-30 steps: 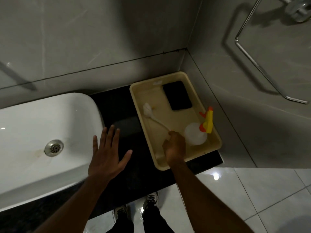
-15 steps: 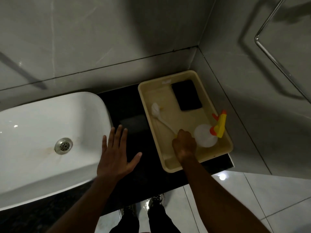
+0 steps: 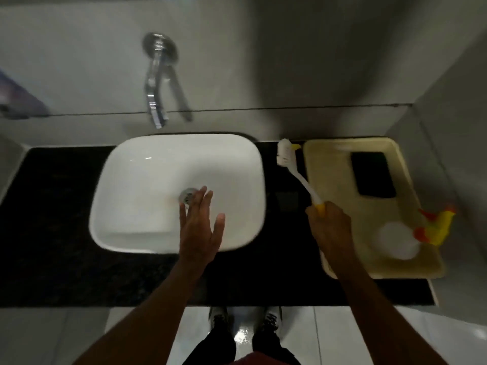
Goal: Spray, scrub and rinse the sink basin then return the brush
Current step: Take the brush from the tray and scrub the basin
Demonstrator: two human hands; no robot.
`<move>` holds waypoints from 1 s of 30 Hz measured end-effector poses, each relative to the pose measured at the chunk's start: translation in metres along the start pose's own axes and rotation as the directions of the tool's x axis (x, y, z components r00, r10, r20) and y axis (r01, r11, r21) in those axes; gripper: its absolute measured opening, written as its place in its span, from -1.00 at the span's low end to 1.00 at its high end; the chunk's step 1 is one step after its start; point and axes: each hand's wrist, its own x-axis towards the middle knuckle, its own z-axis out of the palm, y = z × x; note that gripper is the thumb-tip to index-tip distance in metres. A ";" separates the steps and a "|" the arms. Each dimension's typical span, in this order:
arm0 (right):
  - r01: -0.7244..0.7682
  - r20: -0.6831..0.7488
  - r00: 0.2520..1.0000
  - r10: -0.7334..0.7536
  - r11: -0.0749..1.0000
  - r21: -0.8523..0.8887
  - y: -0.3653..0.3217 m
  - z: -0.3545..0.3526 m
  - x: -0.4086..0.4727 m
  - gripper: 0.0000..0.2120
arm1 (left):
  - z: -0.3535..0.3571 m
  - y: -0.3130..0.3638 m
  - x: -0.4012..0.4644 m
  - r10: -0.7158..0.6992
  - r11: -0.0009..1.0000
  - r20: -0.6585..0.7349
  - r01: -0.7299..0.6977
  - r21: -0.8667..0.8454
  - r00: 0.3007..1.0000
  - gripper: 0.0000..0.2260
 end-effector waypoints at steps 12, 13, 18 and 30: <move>0.420 0.362 0.894 -0.265 0.777 -0.469 -0.091 0.108 -0.072 -0.64 | -0.106 -0.186 0.009 -0.472 0.816 -0.152 0.496 0.297 0.868 -0.38; 0.416 0.356 0.899 -0.256 0.754 -0.508 -0.095 0.115 -0.073 -0.63 | -0.105 -0.194 0.012 -0.473 0.819 -0.113 0.484 0.309 0.874 -0.34; 0.363 0.358 0.914 -0.192 0.782 -0.507 -0.124 0.160 -0.063 -0.62 | -0.101 -0.209 0.024 -0.439 0.842 -0.004 0.413 0.348 0.899 -0.26; 0.426 0.348 0.898 -0.269 0.728 -0.537 -0.110 0.165 -0.075 -0.66 | -0.106 -0.203 0.023 -0.411 0.870 -0.002 0.392 0.300 0.912 -0.27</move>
